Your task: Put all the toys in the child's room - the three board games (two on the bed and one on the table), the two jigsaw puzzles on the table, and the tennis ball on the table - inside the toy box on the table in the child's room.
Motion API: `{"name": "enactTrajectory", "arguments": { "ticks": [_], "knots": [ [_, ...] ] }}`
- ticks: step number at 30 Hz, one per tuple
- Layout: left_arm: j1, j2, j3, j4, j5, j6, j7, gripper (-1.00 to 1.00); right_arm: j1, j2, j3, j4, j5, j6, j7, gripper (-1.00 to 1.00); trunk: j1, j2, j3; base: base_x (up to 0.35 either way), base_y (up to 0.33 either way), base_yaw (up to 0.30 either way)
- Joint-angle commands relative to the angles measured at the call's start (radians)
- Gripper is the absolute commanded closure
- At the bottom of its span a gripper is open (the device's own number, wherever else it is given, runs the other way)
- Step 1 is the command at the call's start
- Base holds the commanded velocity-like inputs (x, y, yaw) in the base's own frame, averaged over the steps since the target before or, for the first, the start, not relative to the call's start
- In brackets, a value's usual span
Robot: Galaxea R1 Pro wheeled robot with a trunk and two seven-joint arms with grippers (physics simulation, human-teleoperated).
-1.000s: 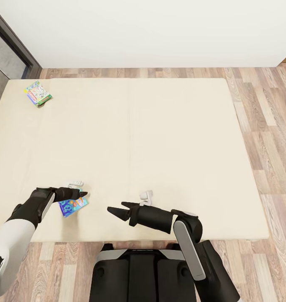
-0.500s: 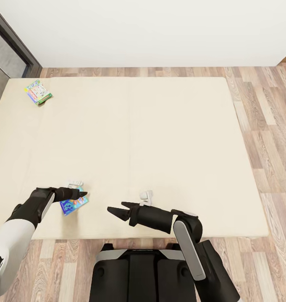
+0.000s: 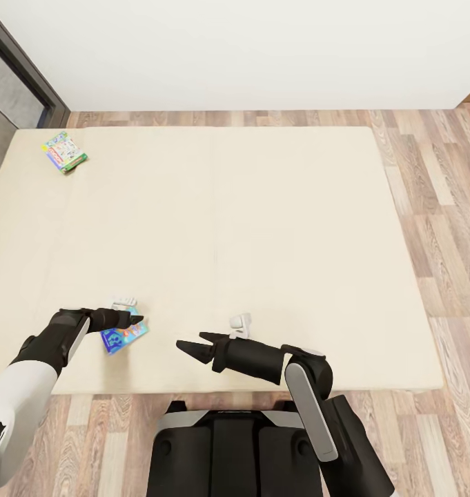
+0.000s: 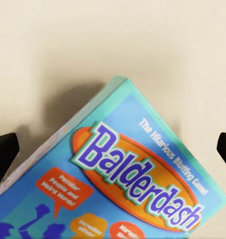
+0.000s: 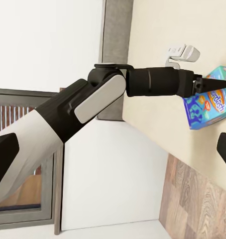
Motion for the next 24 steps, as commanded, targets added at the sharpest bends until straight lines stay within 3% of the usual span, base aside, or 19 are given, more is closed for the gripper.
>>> {"name": "enactTrajectory", "arguments": {
  "ticks": [1, 24],
  "knots": [
    [0.0, -0.001, 0.006, -0.001, -0.011, 0.004, -0.009, -1.0, 0.0, 0.001, -0.001, 0.0, -0.002, 0.006, 0.001, -1.0, 0.0, -0.001, -0.001, 0.0, 0.127, 0.0],
    [0.0, -0.001, 0.006, -0.001, -0.011, 0.004, -0.009, -1.0, 0.0, 0.001, -0.001, 0.0, -0.002, 0.006, 0.001, -1.0, 0.0, -0.001, -0.001, -0.014, 0.021, 0.0]
  ]
}}
